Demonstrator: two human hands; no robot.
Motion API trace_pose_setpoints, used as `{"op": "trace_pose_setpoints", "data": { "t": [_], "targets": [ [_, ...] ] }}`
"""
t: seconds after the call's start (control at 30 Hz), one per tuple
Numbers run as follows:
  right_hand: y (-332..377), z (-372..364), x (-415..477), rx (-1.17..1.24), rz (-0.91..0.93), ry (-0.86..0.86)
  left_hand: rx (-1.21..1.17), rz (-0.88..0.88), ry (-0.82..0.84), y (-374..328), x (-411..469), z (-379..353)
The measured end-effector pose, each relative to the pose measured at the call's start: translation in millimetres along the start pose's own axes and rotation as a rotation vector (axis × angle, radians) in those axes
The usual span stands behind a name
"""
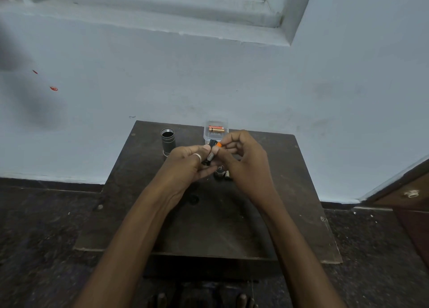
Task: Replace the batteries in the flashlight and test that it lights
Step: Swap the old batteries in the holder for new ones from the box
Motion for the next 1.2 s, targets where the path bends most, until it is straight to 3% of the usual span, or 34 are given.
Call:
{"op": "trace_pose_setpoints", "data": {
  "t": [0.2, 0.27, 0.37, 0.5, 0.77, 1.2],
  "targets": [
    [1, 19, 4, 0.313, -0.255, -0.043, -0.027, 0.032, -0.043, 1, 2, 3],
    [-6, 28, 7, 0.210, -0.303, -0.123, -0.034, 0.042, -0.047, 1, 2, 4],
    [-21, 37, 12, -0.173, -0.320, -0.240, -0.032, 0.063, -0.064, 1, 3, 5],
    [-34, 39, 13, -0.503, -0.294, -0.211, -0.032, 0.082, -0.080, 1, 4, 5],
    [-39, 26, 12, -0.607, -0.251, -0.156, -0.038, 0.109, -0.083, 3, 4, 4],
    [-27, 18, 14, -0.558, -0.173, -0.214, -0.073, 0.123, -0.121, 2, 3, 3]
  ]
}}
Point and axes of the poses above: each hand's wrist, its own x-axis towards the middle knuckle, its own z-axis out of the back of the hand, y = z × x, the point moved 1 cm from there along x, towards the middle knuckle, and after that the axes turned 14 degrees about -z, right-handed, at the moved point
